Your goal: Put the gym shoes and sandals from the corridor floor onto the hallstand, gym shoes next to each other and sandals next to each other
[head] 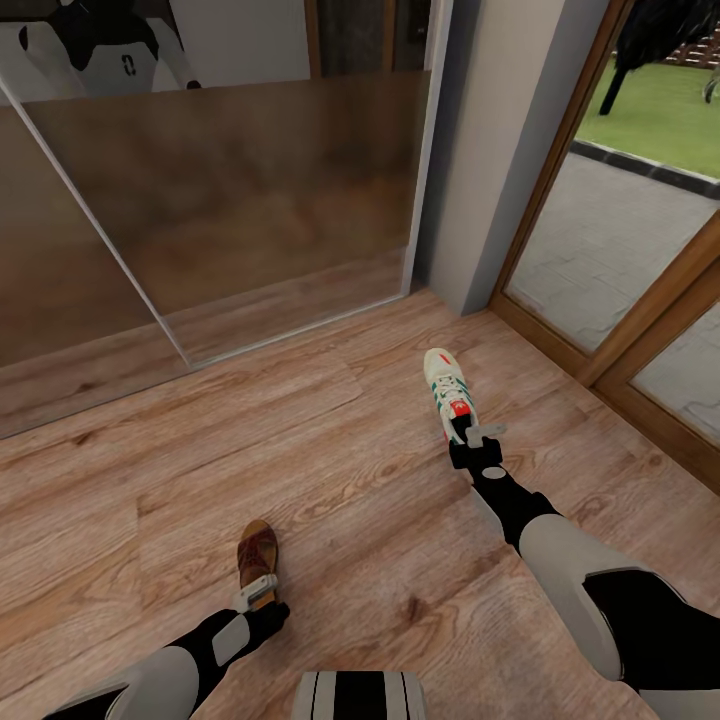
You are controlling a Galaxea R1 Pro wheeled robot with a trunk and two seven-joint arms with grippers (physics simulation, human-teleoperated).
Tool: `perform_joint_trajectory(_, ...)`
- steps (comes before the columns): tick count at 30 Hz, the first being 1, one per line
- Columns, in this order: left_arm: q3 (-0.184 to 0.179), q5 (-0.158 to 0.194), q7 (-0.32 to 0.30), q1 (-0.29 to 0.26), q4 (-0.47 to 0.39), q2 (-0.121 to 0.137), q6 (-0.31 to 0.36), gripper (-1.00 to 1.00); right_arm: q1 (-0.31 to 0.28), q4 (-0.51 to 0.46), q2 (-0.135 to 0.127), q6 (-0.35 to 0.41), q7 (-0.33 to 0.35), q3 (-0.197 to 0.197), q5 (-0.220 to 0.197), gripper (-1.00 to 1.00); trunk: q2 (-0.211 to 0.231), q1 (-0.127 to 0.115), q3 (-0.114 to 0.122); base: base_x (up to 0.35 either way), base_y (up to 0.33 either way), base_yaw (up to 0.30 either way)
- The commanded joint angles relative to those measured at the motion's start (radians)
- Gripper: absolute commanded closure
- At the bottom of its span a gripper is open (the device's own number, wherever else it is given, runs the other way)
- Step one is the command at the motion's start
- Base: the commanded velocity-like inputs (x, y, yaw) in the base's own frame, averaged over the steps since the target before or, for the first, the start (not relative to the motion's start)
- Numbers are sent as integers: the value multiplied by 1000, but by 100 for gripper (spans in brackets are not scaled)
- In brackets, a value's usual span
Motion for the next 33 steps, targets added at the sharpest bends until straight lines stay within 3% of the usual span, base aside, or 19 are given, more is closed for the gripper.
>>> perform_joint_trajectory(1, -1, 10, 4, 0, -3, 0, 6, -100, -1, 1, 0, -1, -6, 4, 10, 100, 0, 0, -1, 12, 0, 0)
perform_joint_trajectory(30, -3, 10, 4, 1, -3, 0, 7, -100, -1, 1, -2, -1, -6, 4, 10, 100, 0, 0, -1, 3, 0, 0)
perform_joint_trajectory(33, -3, 10, 4, 0, -3, 0, 7, -100, -1, 1, -2, -1, -6, 4, 10, 100, -1, 1, -12, 0, 0, 0)
